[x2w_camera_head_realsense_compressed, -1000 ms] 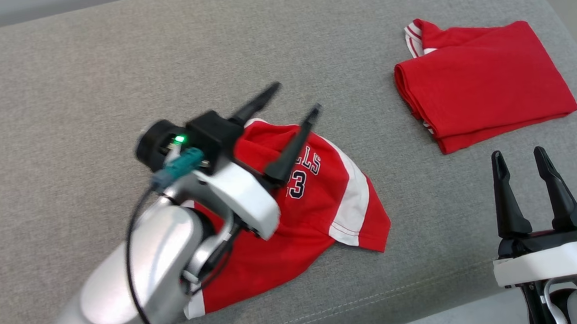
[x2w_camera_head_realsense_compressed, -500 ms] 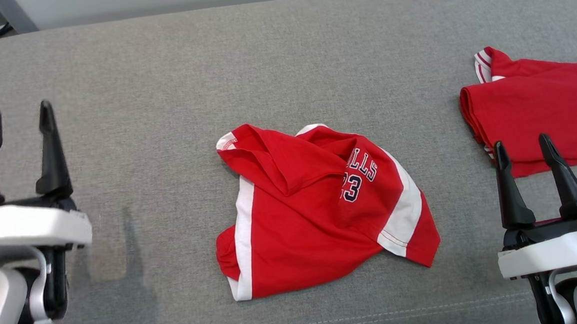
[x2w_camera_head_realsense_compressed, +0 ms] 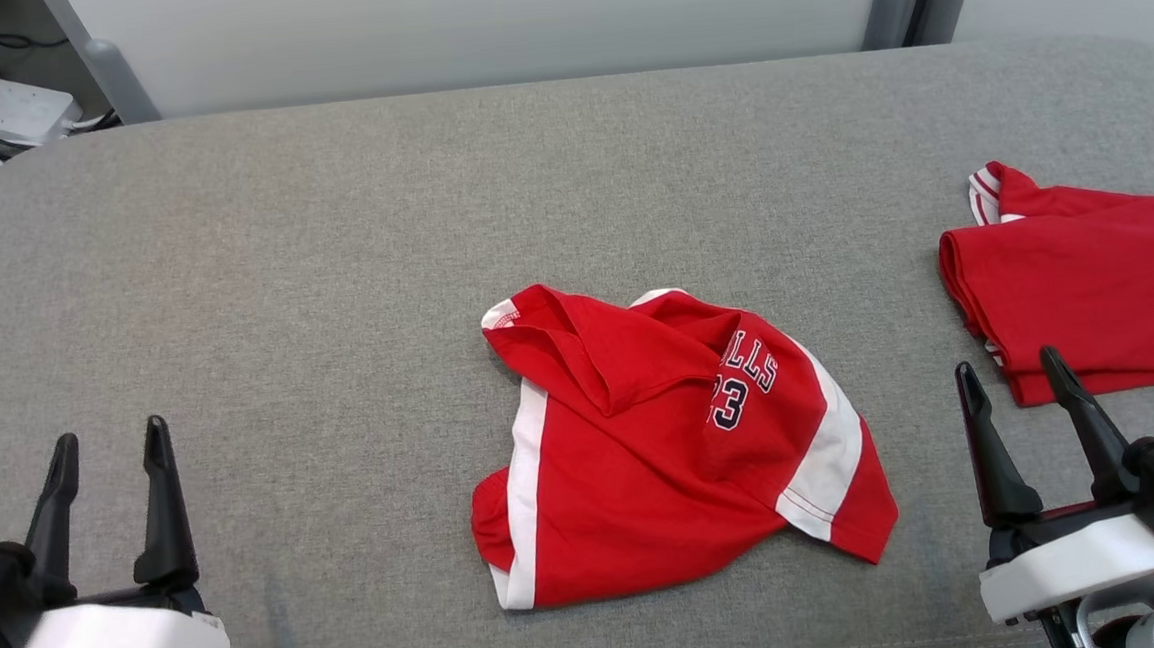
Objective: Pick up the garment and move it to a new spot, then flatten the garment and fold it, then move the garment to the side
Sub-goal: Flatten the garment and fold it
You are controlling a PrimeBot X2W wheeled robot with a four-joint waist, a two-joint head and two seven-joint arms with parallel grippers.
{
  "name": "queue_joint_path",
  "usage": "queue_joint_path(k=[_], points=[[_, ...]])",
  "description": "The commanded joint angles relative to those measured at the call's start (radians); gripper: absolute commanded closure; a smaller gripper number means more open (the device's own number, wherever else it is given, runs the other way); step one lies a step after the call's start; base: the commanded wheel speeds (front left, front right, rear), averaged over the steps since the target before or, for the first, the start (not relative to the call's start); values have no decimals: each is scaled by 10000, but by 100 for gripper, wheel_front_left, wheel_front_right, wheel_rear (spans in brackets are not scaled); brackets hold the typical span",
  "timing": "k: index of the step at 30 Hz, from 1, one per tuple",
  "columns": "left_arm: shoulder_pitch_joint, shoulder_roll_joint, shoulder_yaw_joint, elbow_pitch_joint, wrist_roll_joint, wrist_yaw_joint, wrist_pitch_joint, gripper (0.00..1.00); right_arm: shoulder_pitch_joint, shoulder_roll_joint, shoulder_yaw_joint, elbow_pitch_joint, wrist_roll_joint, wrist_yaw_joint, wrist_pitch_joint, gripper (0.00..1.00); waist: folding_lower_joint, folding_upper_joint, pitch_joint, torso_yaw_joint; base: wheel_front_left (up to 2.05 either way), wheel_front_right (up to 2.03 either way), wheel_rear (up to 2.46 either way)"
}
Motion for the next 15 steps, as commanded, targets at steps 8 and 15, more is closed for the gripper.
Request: queue_joint_path(k=[8, 15], points=[[184, 130, 184, -43, 555, -377, -150, 0, 489, -63, 269, -138, -33, -29, -15, 0, 0, -1, -538, 4, 0, 0, 0], [238, 93, 128, 124, 1002, -562, -169, 0, 794, 46, 256, -225, -63, -29, 33, 0, 0, -1, -823, -117, 0, 0, 0]])
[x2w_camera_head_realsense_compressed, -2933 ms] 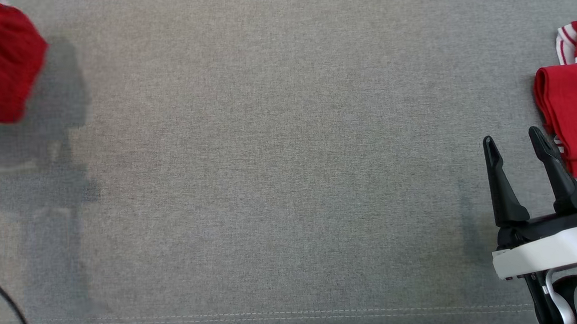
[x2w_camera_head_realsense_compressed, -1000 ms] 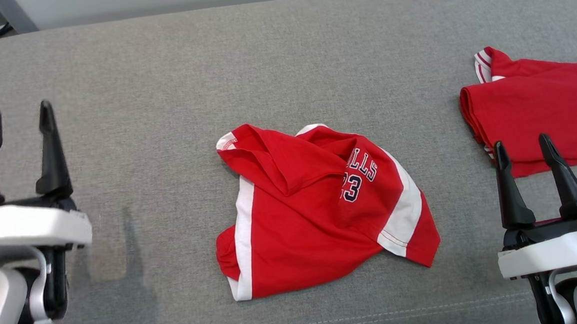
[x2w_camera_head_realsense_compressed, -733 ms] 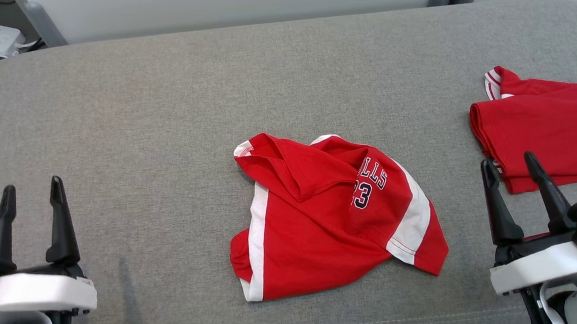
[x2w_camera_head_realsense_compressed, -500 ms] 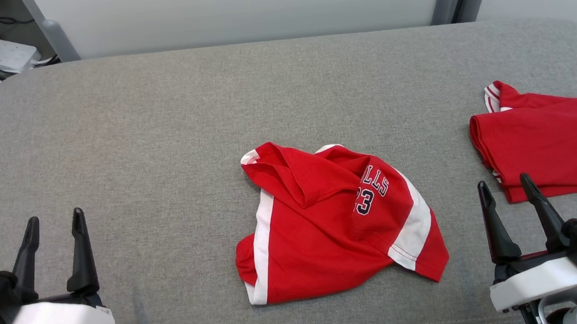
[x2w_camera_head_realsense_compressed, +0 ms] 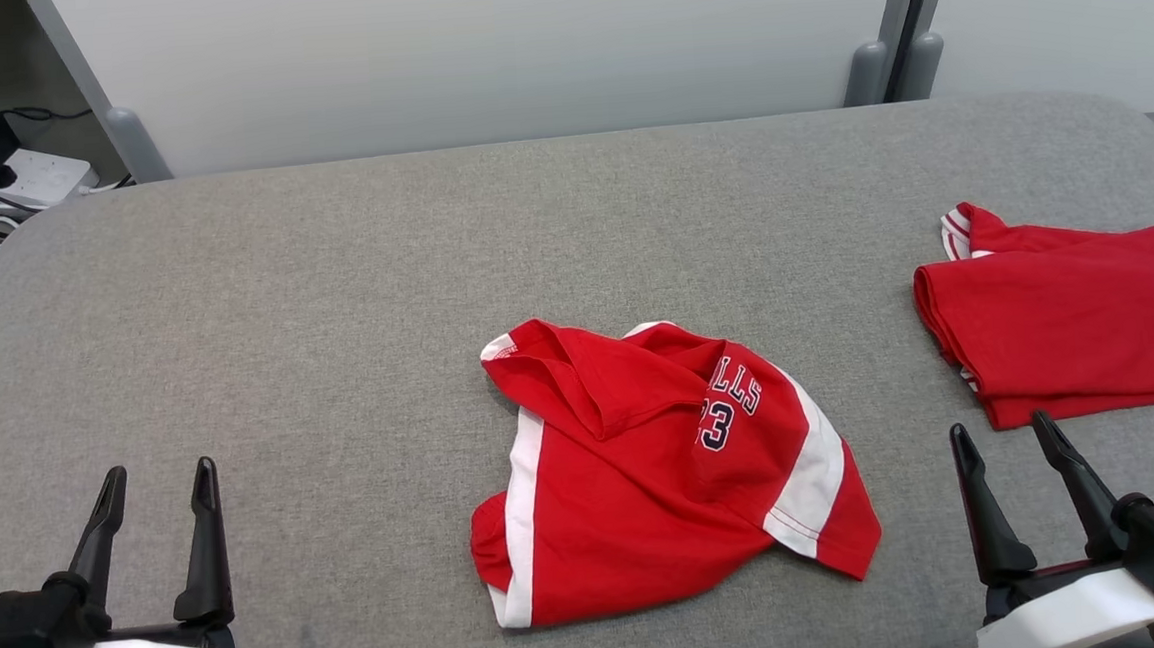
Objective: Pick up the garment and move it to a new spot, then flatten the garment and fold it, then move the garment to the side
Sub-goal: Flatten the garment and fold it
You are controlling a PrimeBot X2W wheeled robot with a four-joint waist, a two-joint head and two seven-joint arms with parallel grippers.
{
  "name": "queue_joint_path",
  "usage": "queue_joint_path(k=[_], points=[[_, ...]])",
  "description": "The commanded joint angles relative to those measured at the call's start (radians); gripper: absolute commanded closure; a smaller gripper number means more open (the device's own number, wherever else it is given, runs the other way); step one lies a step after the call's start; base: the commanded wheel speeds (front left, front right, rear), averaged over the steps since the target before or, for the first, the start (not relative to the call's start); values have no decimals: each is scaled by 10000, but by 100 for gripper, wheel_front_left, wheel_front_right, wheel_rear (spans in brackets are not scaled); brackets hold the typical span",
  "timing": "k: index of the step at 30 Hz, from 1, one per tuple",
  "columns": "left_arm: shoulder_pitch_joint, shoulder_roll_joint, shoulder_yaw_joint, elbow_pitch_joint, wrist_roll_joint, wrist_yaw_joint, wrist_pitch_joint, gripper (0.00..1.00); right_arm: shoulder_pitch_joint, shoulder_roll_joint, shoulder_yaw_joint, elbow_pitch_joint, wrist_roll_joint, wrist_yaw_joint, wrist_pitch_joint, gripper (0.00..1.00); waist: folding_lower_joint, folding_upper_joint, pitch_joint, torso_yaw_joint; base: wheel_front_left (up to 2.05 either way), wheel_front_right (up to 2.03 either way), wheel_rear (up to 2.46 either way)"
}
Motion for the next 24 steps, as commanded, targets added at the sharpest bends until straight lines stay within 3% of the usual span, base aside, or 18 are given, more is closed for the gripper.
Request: queue_joint_path(k=[1, 15, 24], points=[[-253, 280, 437, -115, 145, -66, -126, 0, -97, -98, 211, -280, -61, -30, 35, 0, 0, -1, -54, -48, 0, 0, 0], [-349, -69, 675, -150, 391, -207, -132, 0, -110, -17, 55, -464, -111, -30, 141, 0, 0, -1, 88, 41, 0, 0, 0], [-596, -214, 623, -303, 534, -215, -133, 0, -940, -460, 358, -284, -10, -30, 427, 0, 0, -1, 423, 400, 0, 0, 0]])
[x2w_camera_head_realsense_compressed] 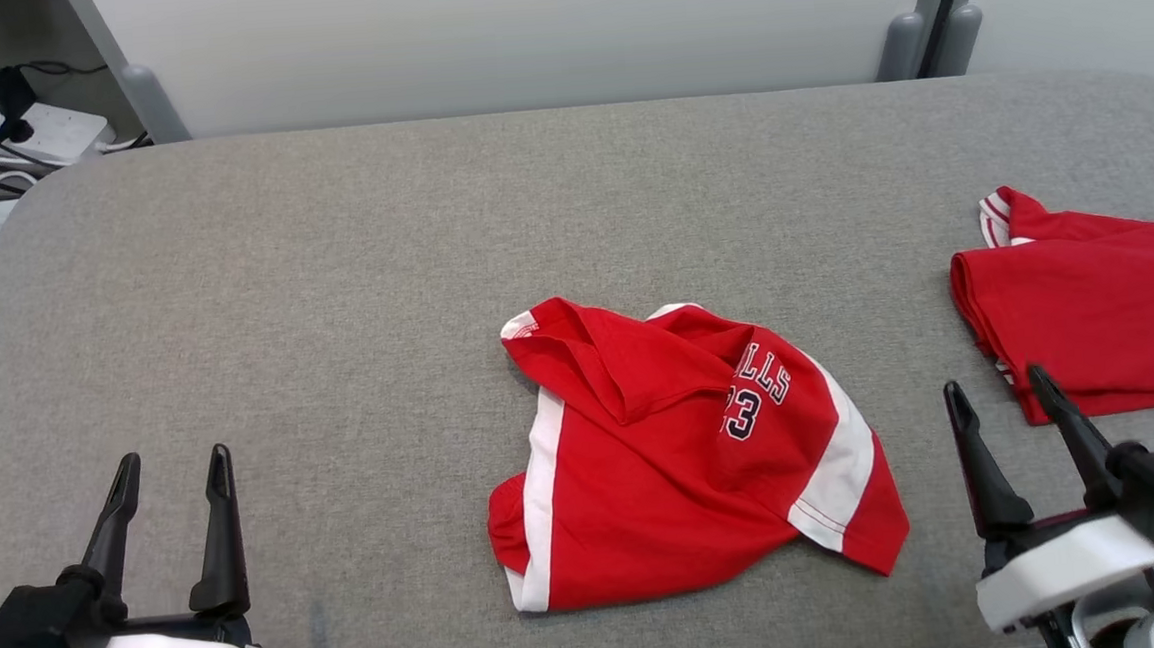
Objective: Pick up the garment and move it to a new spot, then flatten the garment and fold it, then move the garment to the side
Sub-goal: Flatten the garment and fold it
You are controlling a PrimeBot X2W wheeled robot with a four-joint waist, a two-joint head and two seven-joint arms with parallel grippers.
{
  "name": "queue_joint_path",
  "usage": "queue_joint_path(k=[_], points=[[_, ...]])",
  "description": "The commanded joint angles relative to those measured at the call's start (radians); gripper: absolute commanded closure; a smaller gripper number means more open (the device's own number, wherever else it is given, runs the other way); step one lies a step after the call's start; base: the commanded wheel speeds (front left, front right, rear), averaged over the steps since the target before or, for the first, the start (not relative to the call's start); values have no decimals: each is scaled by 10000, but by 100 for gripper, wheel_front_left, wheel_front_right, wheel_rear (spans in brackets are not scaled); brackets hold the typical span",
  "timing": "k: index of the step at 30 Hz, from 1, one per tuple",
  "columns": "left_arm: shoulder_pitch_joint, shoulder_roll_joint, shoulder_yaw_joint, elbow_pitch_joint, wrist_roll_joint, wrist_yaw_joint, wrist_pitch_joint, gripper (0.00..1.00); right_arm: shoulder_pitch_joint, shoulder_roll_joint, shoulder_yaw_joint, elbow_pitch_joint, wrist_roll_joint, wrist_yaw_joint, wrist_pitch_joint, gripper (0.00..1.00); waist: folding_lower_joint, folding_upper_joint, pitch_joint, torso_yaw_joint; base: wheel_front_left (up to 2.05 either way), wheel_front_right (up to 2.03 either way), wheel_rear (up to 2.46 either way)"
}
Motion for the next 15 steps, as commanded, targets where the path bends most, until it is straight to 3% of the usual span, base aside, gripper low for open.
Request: queue_joint_path(k=[1, 8, 15], points=[[-584, 195, 396, -273, 110, -52, -131, 0, -592, -231, 350, -129, 83, -29, 71, 0, 0, 0, 151, 170, 0, 0, 0], [-1060, -241, 123, -246, 219, -225, -131, 0, -2672, -1003, 2227, 1227, 629, -29, 791, 0, 0, 0, 674, 1056, 0, 0, 0], [-1750, -912, -236, 157, 459, -720, -131, 0, -4898, -1649, 4612, 3078, 1348, -29, 1308, 0, 0, 0, 1049, 2183, 0, 0, 0]])
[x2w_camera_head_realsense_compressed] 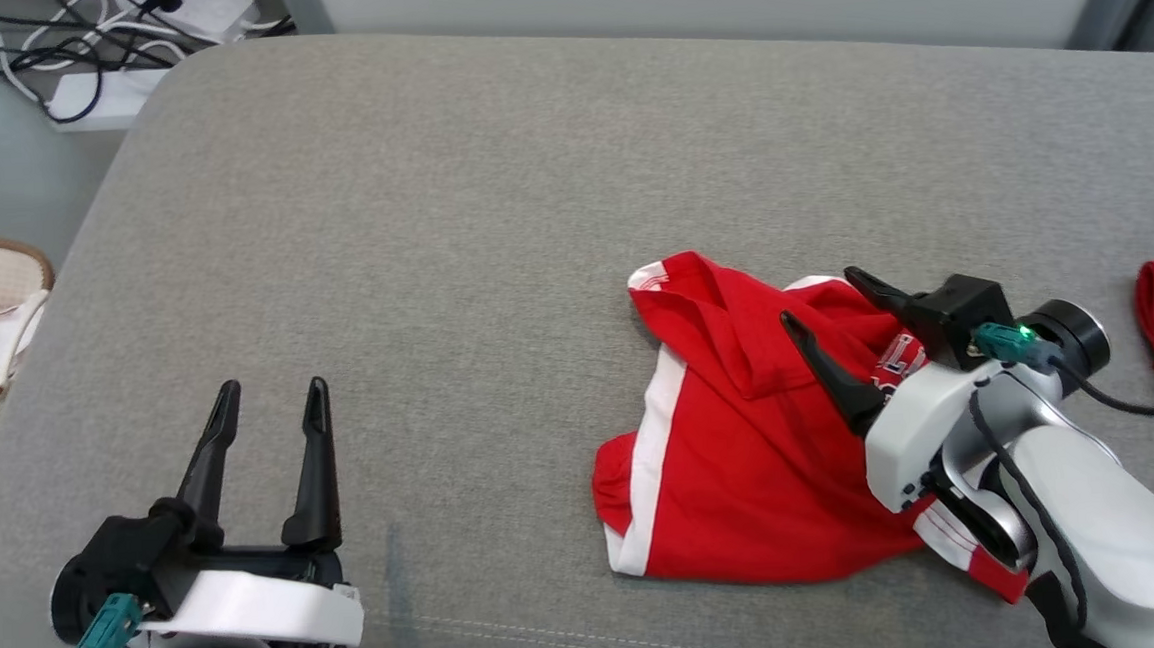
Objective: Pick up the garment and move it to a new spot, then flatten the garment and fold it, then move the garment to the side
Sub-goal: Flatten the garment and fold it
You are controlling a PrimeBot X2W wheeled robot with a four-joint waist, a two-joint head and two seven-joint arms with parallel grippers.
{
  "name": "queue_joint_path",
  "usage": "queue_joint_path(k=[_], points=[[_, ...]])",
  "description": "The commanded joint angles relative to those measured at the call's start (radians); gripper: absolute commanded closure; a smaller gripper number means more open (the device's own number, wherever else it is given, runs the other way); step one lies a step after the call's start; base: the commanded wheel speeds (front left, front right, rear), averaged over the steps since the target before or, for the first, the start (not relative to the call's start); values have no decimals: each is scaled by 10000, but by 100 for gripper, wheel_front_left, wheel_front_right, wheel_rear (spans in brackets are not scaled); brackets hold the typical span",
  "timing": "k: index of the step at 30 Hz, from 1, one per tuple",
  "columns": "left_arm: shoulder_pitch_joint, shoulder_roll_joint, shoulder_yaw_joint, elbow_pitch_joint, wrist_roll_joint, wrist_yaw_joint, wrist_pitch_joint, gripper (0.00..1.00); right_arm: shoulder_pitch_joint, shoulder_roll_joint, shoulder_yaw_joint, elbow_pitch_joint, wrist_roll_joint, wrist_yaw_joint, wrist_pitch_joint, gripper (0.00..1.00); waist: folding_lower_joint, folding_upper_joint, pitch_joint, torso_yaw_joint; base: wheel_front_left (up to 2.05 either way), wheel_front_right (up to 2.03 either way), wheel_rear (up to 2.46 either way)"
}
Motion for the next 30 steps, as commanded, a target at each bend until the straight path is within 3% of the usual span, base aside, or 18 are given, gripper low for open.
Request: queue_joint_path(k=[1, 9, 15, 16, 17, 18, 25, 30], points=[[-659, 79, 341, -103, 143, -145, -104, 0, -491, -92, 484, 80, 182, -30, 152, 0, 0, 0, 276, 581, 0, 0, 0], [-1206, -750, 310, 597, 479, -868, -104, 0, -2397, -416, 2717, 1958, 1217, -30, 761, 0, 0, 0, 473, 1541, 0, 0, 0], [-1294, -1183, 644, 970, 754, -1316, -105, 0, -3182, -547, 4204, 2936, 2299, -30, 1657, 0, 0, 0, 467, 1736, 0, 0, 0], [-1299, -1238, 720, 1011, 802, -1379, -105, 0, -3294, -590, 4384, 3028, 2453, -30, 1748, 22, 0, 0, 466, 1729, 0, 0, 0], [-1304, -1291, 800, 1043, 844, -1449, -105, 0, -3408, -620, 4509, 3062, 2592, -30, 1710, 66, 0, 0, 467, 1708, 0, 0, 0], [-1309, -1335, 884, 1072, 891, -1515, -105, 0, -3509, -647, 4578, 3112, 2733, -30, 1660, 100, 0, 0, 469, 1676, 0, 0, 0], [-1298, -1514, 1364, 1184, 1209, -1838, -105, 0, -3789, -875, 4595, 2986, 3300, -30, 959, 100, 0, 0, 466, 1259, 0, 0, 0], [-1221, -1590, 1737, 1224, 1441, -2028, -105, 0, -3410, -1506, 4056, 2213, 3611, -30, 274, 100, 0, 0, 460, 690, 0, 0, 0]])
